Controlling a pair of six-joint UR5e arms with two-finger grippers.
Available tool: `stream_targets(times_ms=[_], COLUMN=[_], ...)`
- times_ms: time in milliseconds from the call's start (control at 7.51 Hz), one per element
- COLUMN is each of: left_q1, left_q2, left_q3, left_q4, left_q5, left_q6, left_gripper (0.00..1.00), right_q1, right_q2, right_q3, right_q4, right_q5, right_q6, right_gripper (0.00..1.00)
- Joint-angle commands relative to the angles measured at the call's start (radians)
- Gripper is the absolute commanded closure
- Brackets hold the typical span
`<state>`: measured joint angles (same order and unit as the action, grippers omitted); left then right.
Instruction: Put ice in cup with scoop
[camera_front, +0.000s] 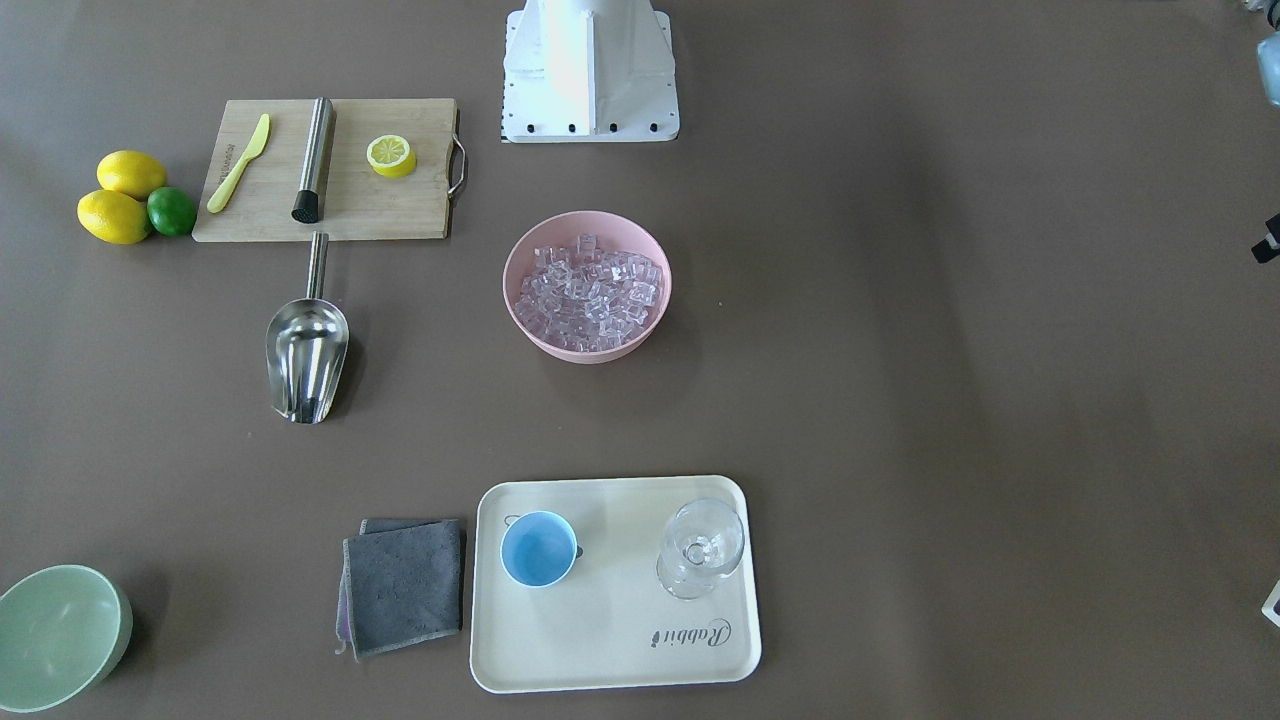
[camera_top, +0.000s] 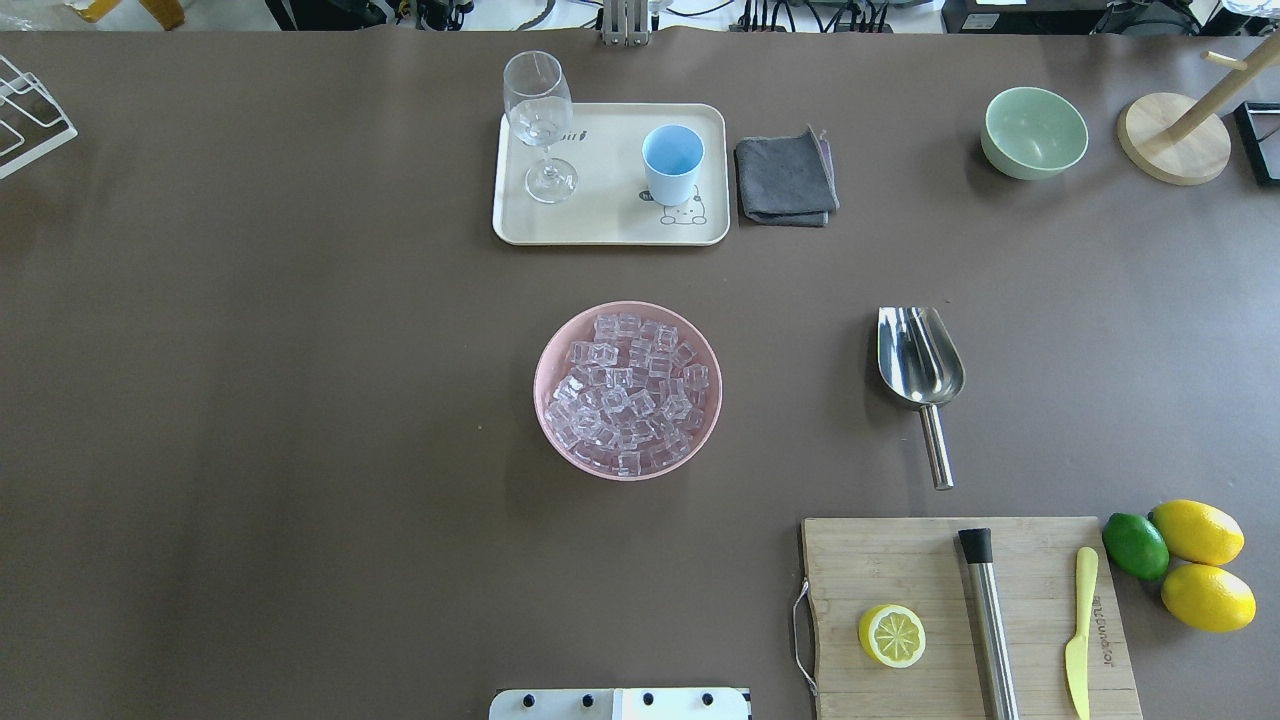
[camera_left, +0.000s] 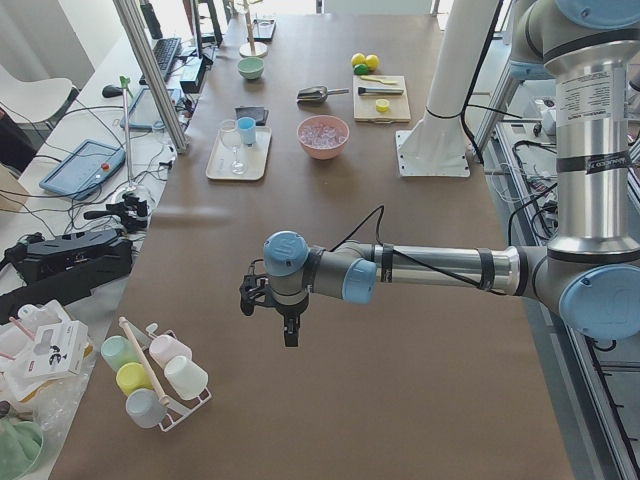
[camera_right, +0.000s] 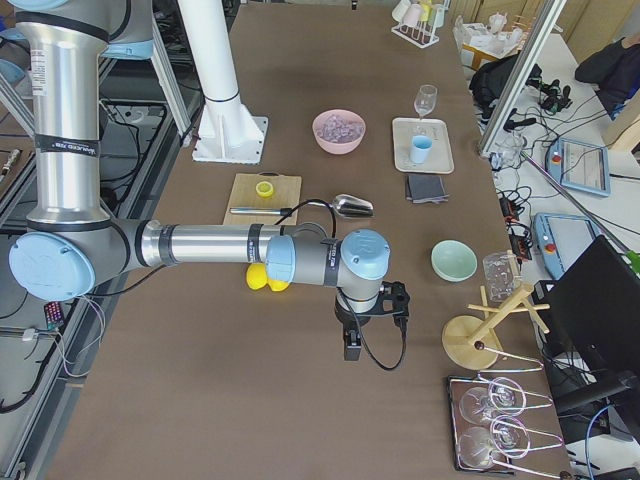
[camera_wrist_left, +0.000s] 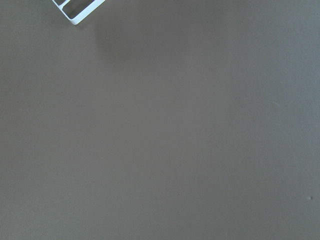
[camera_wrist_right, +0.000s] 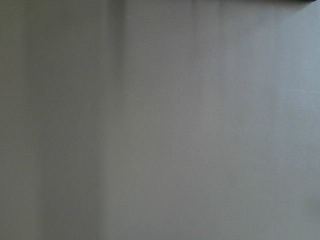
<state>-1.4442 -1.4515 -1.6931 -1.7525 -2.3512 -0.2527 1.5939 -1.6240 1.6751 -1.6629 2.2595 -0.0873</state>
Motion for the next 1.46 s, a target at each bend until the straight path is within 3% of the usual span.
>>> stream_targets(times_ms=[0, 1331], left_q1=[0.031, -0.005], left_q2=[0.0, 0.039], left_q3=[-0.019, -0.059], left_q4=[-0.028, -0.024], left_q5=[0.035, 0.024], left_q6=[0.001, 0.007], left_gripper=[0.02, 0.02], right_q1=[0.0, 0.0], right_q2=[-0.004, -0.007], right_q3=[0.001, 0.094], right_q4=[0.0, 0.0], right_q5=[0.006, 0.002], right_q6=[-0.005, -0.042], right_gripper=[0.0, 0.0])
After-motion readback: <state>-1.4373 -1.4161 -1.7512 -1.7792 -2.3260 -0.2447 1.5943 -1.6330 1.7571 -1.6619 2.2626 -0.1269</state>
